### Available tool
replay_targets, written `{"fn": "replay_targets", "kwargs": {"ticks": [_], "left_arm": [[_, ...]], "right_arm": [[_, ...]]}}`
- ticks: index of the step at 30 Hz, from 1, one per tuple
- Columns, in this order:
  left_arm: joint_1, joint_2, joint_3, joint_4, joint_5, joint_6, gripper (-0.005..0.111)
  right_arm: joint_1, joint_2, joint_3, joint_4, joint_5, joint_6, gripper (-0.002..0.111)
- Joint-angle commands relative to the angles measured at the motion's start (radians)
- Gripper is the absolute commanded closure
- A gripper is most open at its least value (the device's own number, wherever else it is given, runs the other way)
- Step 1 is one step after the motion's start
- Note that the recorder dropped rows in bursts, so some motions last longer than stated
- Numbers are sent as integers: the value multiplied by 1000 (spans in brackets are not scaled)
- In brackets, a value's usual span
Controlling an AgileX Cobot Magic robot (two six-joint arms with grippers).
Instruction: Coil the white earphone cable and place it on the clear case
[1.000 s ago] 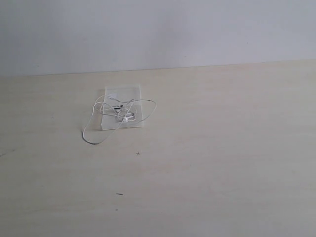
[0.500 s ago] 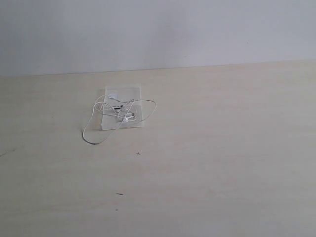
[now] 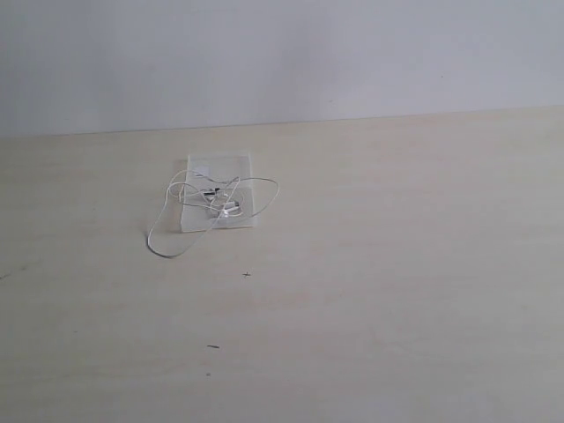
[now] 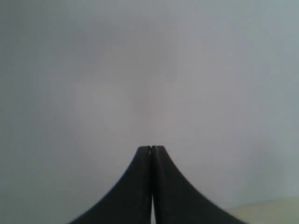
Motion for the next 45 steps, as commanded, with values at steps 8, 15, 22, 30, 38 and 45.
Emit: {"fn": "replay_targets", "kwargs": {"ticks": [8,15,22,30,38,45], "left_arm": [[-4,-6,91,-699,337,584,107],[-4,-11,240,-699,255,466,107],[-4,-52,257,-699,353,479,107],[-4,-52,257,-699,356,511,107],[-4,-52,257,-699,354,517,107],[-4,-52,257,-699,354,517,107]], "right_arm": [[-6,-6,3,1,-5,-1,108],[-6,-6,3,-1,-5,-1,108],[-6,-6,3,-1,-5,0,108],[-6,-6,3,2,-5,-2,108],[-6,-6,3,1,-5,0,108],[-6,-6,3,1,-5,0,108]]}}
